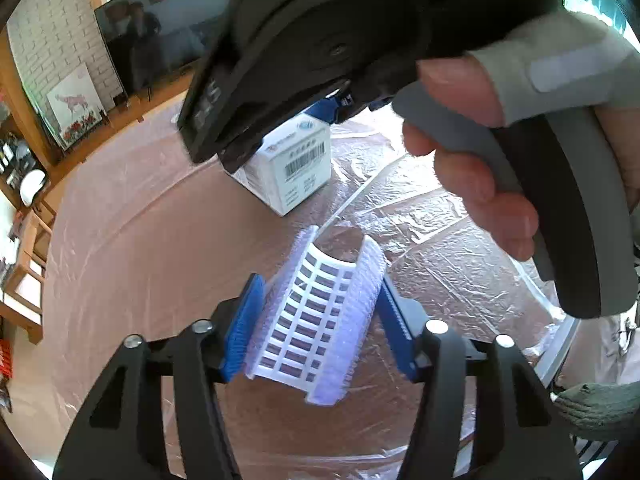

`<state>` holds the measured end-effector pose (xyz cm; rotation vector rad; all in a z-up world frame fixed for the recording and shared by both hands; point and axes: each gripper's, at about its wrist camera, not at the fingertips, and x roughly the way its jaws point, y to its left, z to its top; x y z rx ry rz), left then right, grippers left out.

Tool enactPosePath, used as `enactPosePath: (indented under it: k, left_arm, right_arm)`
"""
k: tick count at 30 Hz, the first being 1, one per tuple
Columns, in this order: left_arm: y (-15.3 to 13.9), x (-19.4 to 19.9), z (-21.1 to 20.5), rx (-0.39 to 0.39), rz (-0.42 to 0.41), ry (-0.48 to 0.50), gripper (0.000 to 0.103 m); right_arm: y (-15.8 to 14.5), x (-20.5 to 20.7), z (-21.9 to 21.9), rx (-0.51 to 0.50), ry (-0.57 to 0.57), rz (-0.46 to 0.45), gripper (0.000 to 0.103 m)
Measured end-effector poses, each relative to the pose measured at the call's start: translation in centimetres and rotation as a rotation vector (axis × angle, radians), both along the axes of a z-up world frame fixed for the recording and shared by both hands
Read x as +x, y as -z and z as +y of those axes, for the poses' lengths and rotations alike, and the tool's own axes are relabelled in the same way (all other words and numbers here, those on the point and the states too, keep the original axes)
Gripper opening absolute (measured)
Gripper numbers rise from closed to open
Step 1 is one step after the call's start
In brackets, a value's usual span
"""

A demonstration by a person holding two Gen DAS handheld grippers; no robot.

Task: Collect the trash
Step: 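Grasp the lavender hair roller with the left tool while the right tool grasps the white Naproxen box, then lift the roller and Naproxen box off the table with both tools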

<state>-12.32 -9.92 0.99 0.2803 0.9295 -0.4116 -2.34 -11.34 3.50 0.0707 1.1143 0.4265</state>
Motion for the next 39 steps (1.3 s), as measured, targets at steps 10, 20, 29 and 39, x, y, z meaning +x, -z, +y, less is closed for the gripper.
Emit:
enactPosePath:
  k: [10,20,29,39]
  left_arm:
    - [-0.3,0.0,1.0,-0.074,0.008,-0.083,0.044]
    - [0.3,1.1,2.6,-0.085,0.025,-0.136,0.045]
    - [0.4,1.2,3.0,-0.095,0.025,-0.148,0.045]
    - [0.0,0.1,3.2,-0.131,0.026,-0.194,0.044]
  right_arm:
    - [-0.9,-1.6,-2.5,0.001,-0.02,-0.063,0.045]
    - [0.5,-2.0,-2.0,-0.045,-0.019,-0.073,0.067]
    - [0.9,-2.9,-1.7,-0.03,-0.01,-0.11,0.046]
    - [-1.0,-5.9,-3.8,0.018,0.043,-0.144,0.046]
